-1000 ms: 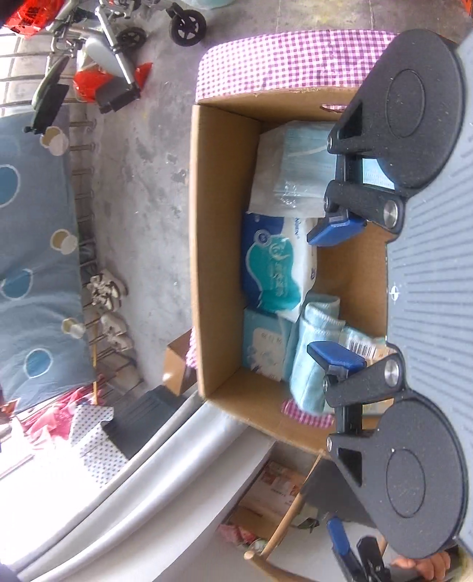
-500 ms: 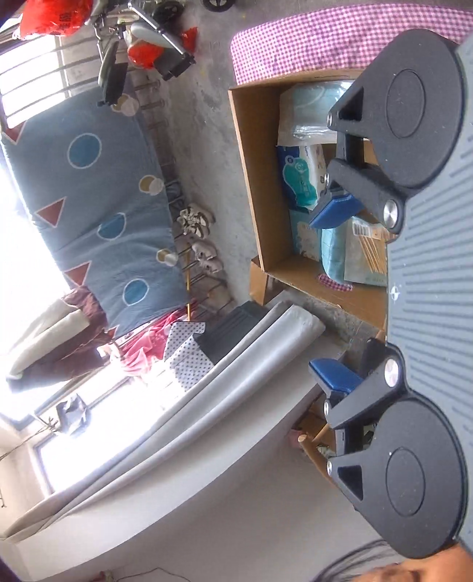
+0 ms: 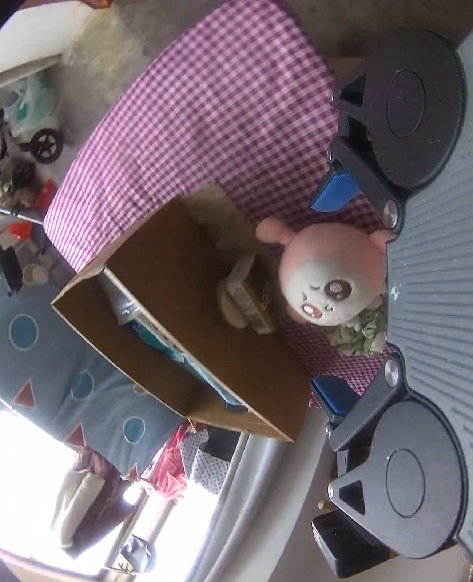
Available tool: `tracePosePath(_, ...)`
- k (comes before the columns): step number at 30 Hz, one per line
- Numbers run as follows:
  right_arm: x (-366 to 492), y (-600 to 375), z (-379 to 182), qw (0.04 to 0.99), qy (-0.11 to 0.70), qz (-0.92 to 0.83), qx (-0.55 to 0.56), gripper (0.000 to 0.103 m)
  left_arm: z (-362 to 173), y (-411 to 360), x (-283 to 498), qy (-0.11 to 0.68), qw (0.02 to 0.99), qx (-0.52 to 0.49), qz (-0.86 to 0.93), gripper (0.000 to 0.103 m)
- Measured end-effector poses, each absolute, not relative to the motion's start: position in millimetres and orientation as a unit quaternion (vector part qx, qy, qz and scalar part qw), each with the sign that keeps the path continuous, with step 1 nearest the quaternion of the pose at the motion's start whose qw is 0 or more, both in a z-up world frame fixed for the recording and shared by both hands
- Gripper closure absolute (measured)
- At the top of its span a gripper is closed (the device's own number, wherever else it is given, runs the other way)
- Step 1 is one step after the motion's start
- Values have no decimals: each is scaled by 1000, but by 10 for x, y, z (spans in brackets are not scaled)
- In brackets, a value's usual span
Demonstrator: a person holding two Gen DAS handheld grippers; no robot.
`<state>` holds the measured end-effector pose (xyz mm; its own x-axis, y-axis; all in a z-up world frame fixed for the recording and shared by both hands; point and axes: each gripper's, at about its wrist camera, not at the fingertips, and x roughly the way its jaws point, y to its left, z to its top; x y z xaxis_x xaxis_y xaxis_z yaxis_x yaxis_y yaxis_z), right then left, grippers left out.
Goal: Organize soft objects
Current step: 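Grasp the pink-white plush toy on the table with the right gripper, then carry the plush toy into the cardboard box and open the right gripper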
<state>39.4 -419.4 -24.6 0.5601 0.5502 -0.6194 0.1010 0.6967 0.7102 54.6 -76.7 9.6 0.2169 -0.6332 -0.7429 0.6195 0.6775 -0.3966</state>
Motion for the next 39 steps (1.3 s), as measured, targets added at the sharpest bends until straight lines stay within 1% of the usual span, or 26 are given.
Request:
tracePosePath(7,509,-4117,-599,793,464,144,367,4,-259,-1267,622,504,759,82,-403,1)
tracePosePath(13,685,-4035,-756,786,482,156,355,4,-433,-1397,773,533,749,91,-383,1)
tracePosePath(15,741,-4016,-797,785,485,159,352,8,-451,-1427,806,533,749,87,-384,1)
tracePosePath(16,754,-4010,-824,782,487,161,353,12,-449,-1434,815,532,749,84,-386,2)
tracePosePath(17,763,-4007,-850,778,487,167,360,21,-452,-1442,824,532,749,82,-387,2)
tracePosePath(18,785,-4003,-877,772,484,179,372,24,-454,-1455,834,529,749,79,-390,3)
tracePosePath(20,764,-3979,-856,778,477,177,368,26,-440,-1471,864,525,752,71,-392,4)
tracePosePath(23,670,-3906,-674,807,449,175,341,27,-385,-1472,868,511,763,61,-392,4)
tracePosePath(30,392,-3700,-31,894,343,159,239,28,17,-1365,754,433,802,34,-411,4)
tracePosePath(35,315,-3545,384,925,288,168,184,28,325,-1314,641,377,829,39,-411,3)
tracePosePath(39,505,-3424,726,932,261,198,154,28,588,-1244,646,336,852,40,-400,2)
